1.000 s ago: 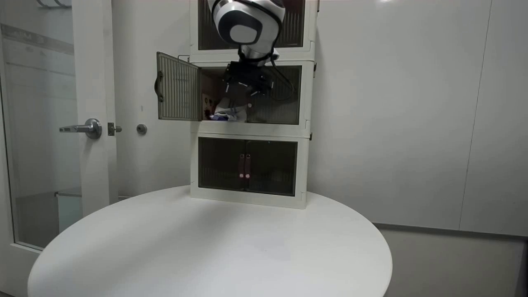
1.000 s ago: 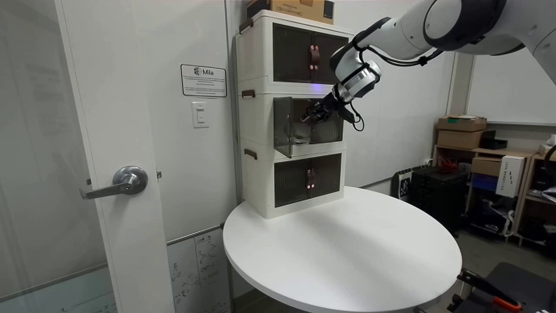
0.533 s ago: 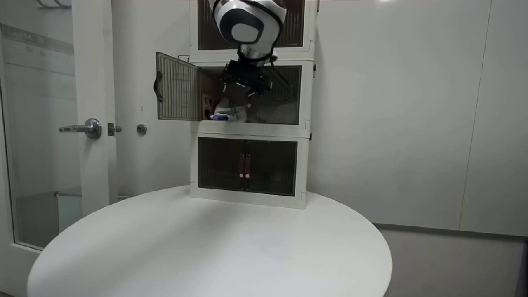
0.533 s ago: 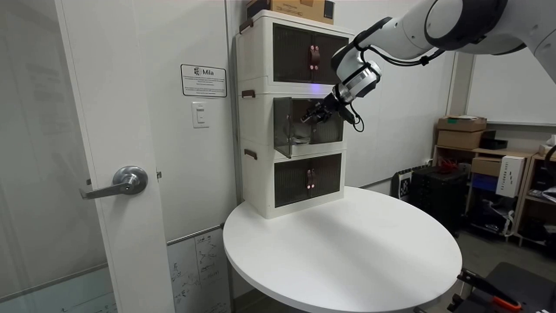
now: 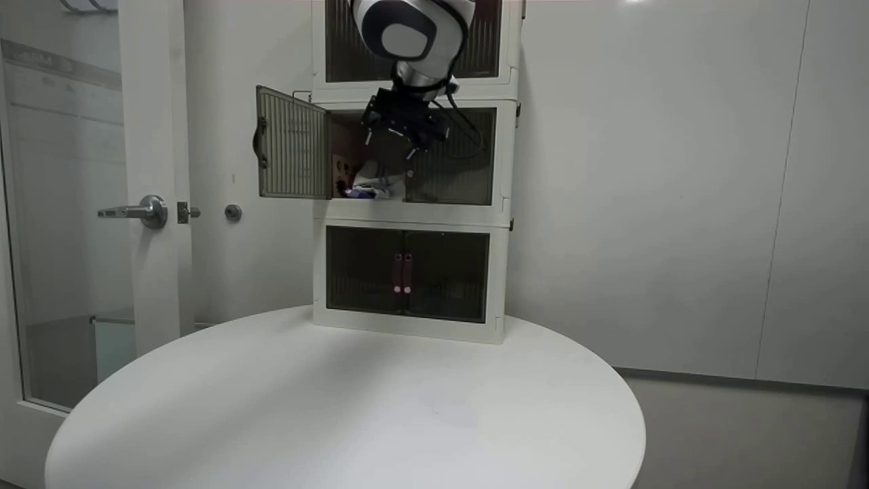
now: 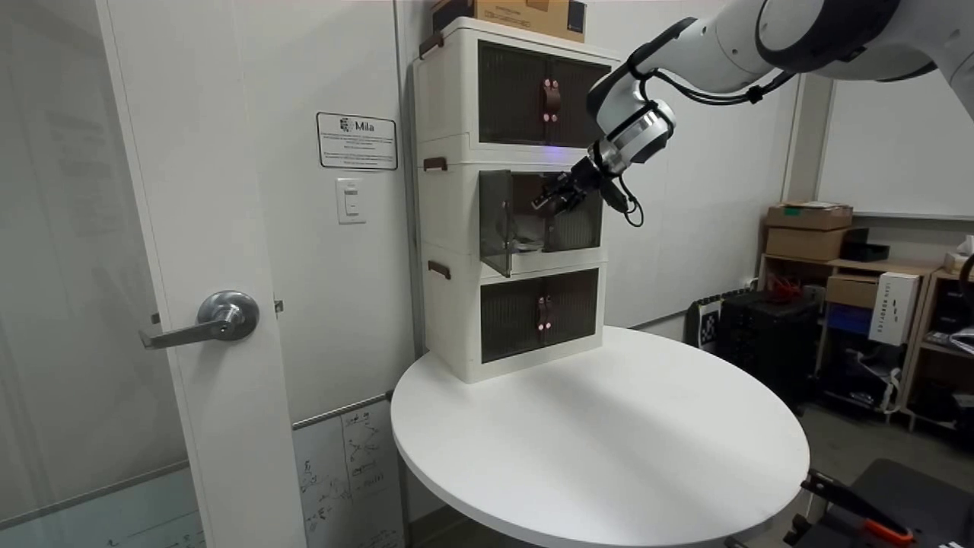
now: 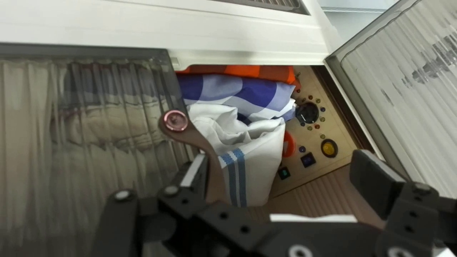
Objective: Open the right door of the cabinet
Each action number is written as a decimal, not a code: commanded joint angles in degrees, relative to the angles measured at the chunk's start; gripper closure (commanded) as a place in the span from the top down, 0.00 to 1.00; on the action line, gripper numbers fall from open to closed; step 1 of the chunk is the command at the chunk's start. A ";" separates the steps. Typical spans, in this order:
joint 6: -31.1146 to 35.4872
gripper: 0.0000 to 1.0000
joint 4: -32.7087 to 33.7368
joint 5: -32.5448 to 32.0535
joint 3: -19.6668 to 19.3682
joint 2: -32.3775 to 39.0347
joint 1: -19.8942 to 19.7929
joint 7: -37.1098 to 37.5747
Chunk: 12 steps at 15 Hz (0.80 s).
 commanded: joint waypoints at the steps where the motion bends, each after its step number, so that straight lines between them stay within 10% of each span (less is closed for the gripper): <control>1: -4.52 1.00 -6.95 0.81 0.62 -4.07 -0.51 0.24; 6: -6.51 1.00 -11.48 0.97 -0.39 -6.15 -0.94 0.24; 12: 11.38 1.00 -17.40 -5.86 -5.31 -11.23 3.99 10.06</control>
